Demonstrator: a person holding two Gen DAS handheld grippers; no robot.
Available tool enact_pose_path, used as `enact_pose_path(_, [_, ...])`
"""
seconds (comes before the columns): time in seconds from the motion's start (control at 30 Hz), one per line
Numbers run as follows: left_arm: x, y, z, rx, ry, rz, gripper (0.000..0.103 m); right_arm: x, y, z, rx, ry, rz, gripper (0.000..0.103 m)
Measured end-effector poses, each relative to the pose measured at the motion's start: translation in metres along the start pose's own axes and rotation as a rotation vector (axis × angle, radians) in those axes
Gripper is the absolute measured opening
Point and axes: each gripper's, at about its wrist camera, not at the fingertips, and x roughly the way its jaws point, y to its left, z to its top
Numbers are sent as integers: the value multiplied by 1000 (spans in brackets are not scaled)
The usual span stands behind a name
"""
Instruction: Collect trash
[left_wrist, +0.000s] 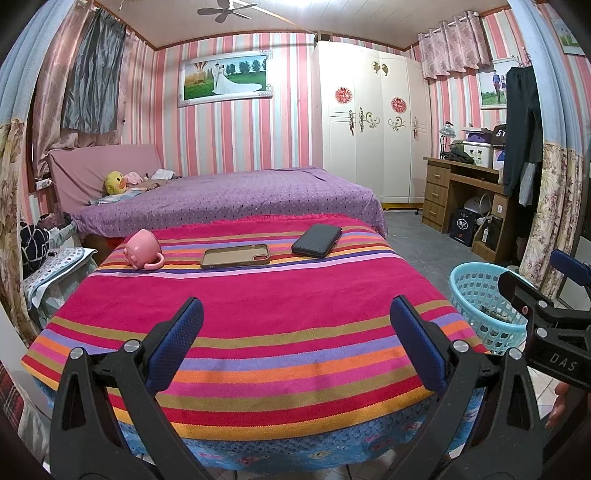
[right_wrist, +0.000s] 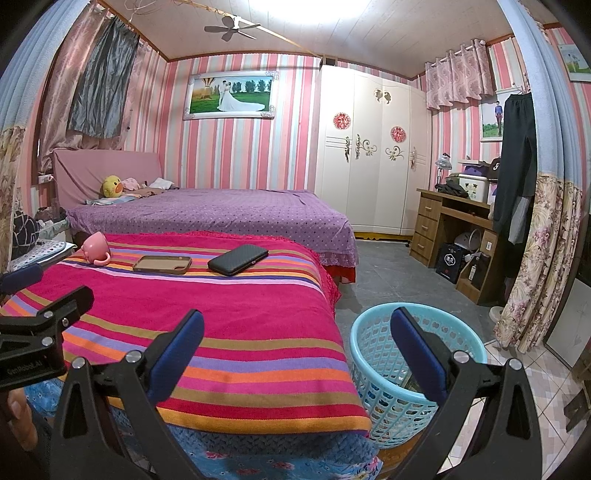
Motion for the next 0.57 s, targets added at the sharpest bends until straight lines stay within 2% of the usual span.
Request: enact_pose_path(0.57, [3,-3,-2,1,4,-4,98,0,1,0,-2,-1,-1,98])
